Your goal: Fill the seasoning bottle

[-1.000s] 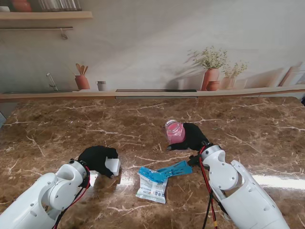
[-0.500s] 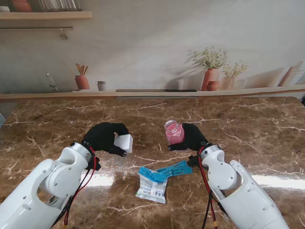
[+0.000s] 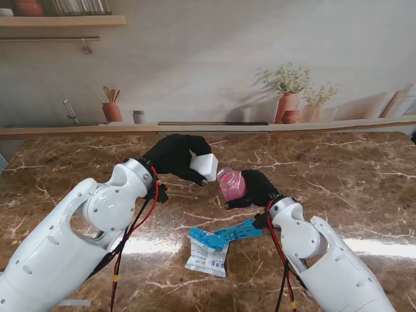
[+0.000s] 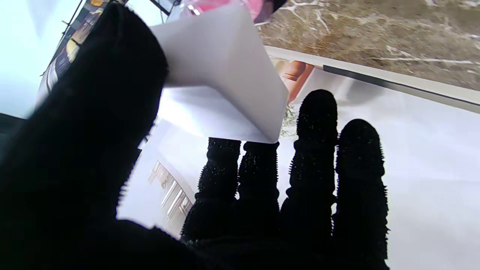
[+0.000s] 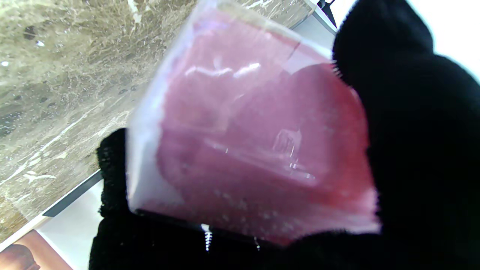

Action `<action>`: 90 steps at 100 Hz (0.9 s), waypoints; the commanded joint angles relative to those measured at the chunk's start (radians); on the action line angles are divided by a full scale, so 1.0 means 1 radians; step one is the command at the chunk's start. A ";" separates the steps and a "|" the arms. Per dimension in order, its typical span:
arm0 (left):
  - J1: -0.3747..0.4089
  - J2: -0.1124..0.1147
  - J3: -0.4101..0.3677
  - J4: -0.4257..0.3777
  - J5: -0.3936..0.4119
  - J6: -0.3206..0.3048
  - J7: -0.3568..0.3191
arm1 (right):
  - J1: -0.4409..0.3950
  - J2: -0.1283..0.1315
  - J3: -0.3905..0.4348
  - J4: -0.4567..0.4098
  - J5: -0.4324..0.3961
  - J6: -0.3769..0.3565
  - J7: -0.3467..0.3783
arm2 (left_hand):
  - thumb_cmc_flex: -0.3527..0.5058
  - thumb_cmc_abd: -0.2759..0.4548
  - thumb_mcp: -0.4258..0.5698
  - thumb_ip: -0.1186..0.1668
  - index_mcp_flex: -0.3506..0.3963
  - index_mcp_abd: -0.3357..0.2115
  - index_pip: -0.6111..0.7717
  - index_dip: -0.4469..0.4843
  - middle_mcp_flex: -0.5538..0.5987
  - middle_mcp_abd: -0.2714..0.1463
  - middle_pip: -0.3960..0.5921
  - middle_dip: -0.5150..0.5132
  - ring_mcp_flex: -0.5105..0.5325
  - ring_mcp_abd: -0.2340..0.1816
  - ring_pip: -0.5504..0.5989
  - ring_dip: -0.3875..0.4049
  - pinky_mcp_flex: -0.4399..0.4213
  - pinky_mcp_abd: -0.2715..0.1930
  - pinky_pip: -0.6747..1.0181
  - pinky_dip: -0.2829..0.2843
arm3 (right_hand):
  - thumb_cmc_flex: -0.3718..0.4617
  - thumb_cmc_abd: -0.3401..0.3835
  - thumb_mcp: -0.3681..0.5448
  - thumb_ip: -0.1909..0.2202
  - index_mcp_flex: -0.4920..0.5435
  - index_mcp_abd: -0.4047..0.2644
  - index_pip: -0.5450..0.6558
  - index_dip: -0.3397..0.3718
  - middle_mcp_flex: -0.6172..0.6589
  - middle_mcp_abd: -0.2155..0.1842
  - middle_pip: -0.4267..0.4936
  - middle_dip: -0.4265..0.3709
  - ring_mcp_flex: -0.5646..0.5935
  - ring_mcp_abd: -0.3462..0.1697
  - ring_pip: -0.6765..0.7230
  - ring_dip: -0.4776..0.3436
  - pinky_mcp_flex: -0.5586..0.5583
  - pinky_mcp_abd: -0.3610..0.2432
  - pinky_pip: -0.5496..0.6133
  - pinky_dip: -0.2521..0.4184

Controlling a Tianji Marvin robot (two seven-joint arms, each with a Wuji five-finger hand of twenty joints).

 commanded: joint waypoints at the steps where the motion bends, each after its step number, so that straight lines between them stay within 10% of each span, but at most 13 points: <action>1: -0.012 -0.015 0.013 0.004 -0.004 0.016 -0.012 | 0.001 -0.001 -0.001 -0.005 0.002 0.000 0.014 | 0.148 0.213 0.297 0.085 0.224 -0.194 0.248 0.117 0.134 0.003 0.134 0.056 0.033 0.035 0.021 0.016 -0.011 0.017 0.028 0.025 | 0.299 0.420 0.301 -0.031 0.196 -0.139 0.196 -0.013 0.104 -0.036 0.146 0.057 0.082 -0.256 0.564 0.111 -0.009 -0.129 0.074 0.050; 90: -0.108 -0.037 0.132 0.110 0.006 -0.012 0.041 | 0.006 -0.014 -0.029 -0.018 0.108 -0.009 0.023 | 0.151 0.224 0.281 0.082 0.214 -0.204 0.249 0.125 0.120 -0.009 0.137 0.063 0.012 0.032 0.023 0.023 -0.029 0.002 0.025 0.042 | 0.299 0.421 0.300 -0.031 0.194 -0.134 0.194 -0.021 0.112 -0.031 0.143 0.058 0.089 -0.254 0.565 0.113 -0.003 -0.128 0.077 0.050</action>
